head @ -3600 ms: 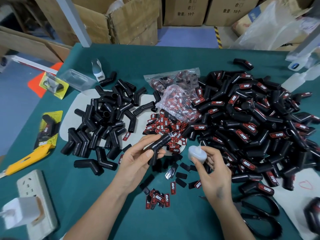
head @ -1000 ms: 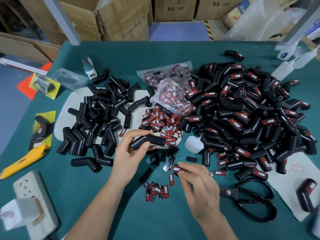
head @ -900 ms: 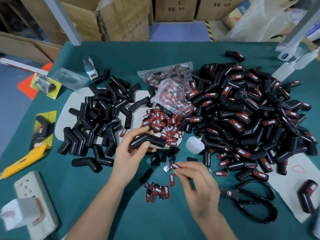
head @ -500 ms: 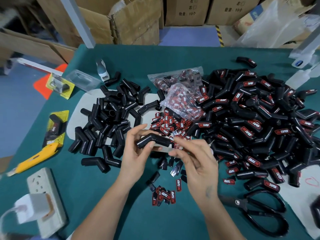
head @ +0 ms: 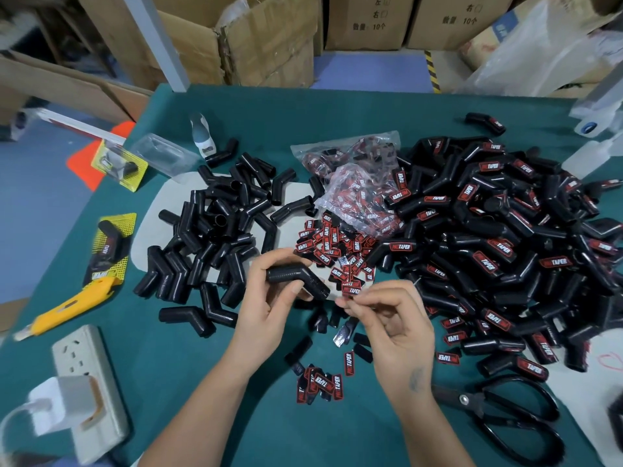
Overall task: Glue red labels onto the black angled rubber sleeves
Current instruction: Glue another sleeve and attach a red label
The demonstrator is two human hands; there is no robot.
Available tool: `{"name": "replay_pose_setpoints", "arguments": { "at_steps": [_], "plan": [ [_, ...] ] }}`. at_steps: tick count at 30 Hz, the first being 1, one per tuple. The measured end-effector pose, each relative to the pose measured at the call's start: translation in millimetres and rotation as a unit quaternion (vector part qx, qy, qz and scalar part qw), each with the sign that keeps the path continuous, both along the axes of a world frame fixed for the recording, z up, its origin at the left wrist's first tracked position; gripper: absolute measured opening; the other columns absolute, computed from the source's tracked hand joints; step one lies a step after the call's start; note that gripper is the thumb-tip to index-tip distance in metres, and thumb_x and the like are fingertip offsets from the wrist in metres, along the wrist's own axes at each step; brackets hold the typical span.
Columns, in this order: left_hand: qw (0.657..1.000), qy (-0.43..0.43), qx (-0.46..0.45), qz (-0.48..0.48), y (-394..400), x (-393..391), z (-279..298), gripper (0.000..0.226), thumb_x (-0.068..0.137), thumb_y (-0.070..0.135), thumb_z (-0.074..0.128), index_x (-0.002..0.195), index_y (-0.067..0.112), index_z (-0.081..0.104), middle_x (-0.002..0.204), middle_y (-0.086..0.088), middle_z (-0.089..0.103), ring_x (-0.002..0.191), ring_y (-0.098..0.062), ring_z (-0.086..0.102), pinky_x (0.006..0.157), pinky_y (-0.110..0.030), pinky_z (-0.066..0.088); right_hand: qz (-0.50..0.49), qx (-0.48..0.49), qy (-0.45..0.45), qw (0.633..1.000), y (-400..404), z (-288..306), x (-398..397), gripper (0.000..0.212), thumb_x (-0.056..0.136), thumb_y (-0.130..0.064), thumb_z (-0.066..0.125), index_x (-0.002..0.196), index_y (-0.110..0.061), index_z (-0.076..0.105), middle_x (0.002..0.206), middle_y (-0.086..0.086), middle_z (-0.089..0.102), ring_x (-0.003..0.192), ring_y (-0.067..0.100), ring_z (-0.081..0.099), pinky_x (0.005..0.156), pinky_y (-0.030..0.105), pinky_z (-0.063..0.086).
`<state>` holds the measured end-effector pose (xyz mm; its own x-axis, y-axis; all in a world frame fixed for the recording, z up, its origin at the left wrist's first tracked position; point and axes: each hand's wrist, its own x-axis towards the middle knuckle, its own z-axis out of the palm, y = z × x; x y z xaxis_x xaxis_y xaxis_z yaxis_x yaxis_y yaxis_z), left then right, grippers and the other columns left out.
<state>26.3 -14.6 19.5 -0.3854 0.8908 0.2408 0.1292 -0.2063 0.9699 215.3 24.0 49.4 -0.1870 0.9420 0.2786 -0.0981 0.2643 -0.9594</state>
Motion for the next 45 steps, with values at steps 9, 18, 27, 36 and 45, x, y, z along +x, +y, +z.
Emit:
{"name": "replay_pose_setpoints", "arguments": {
  "at_steps": [9, 18, 27, 36, 45],
  "plan": [
    [0.994, 0.095, 0.037, 0.026, 1.9, 3.6, 4.1, 0.04, 0.107, 0.011, 0.052, 0.132, 0.042, 0.056, 0.131, 0.007, 0.059, 0.123, -0.021, 0.059, 0.096, -0.031, 0.053, 0.071, -0.006, -0.044, 0.997, -1.3, -4.0, -1.8, 0.016, 0.101, -0.017, 0.064, 0.106, -0.029, 0.074, 0.108, -0.004, 0.067, 0.095, 0.023, 0.07, 0.078, 0.034, 0.059],
    [1.0, 0.013, 0.009, 0.001, -0.2, 5.6, 2.9, 0.03, 0.104, 0.018, 0.059, 0.132, 0.03, 0.059, 0.127, -0.004, 0.064, 0.114, -0.032, 0.065, 0.087, -0.05, 0.062, 0.007, 0.083, -0.068, 0.994, -4.2, -3.8, -5.2, 0.018, 0.093, -0.008, 0.077, 0.102, -0.024, 0.077, 0.102, -0.01, 0.075, 0.094, 0.013, 0.073, 0.082, 0.021, 0.054],
    [0.999, -0.001, 0.027, -0.027, -0.2, 6.4, -2.0, 0.029, 0.107, 0.02, 0.055, 0.134, 0.03, 0.056, 0.133, -0.017, 0.06, 0.116, -0.052, 0.064, 0.091, -0.067, 0.056, 0.038, -0.111, -0.006, 0.993, -1.3, -2.1, -3.8, 0.008, 0.089, -0.03, 0.078, 0.095, -0.035, 0.079, 0.101, 0.002, 0.078, 0.096, 0.022, 0.075, 0.083, 0.028, 0.059],
    [0.995, 0.001, 0.074, -0.066, 1.7, 10.4, 9.7, 0.022, 0.11, 0.019, 0.052, 0.129, 0.028, 0.057, 0.131, -0.021, 0.054, 0.117, -0.044, 0.061, 0.086, -0.037, 0.06, 0.082, -0.209, 0.041, 0.974, 3.5, 1.1, -6.1, 0.012, 0.082, -0.022, 0.084, 0.084, -0.031, 0.077, 0.086, -0.004, 0.074, 0.079, 0.004, 0.067, 0.072, 0.019, 0.054],
    [0.994, 0.057, 0.067, -0.071, -1.7, 12.1, 5.5, 0.032, 0.102, 0.005, 0.051, 0.127, 0.025, 0.055, 0.129, -0.018, 0.055, 0.119, -0.046, 0.058, 0.098, -0.058, 0.051, 0.117, -0.248, 0.065, 0.959, 4.4, -2.5, -8.4, 0.013, 0.078, -0.034, 0.085, 0.084, -0.026, 0.076, 0.082, -0.007, 0.07, 0.074, 0.005, 0.062, 0.071, 0.017, 0.051]
  ]
}}
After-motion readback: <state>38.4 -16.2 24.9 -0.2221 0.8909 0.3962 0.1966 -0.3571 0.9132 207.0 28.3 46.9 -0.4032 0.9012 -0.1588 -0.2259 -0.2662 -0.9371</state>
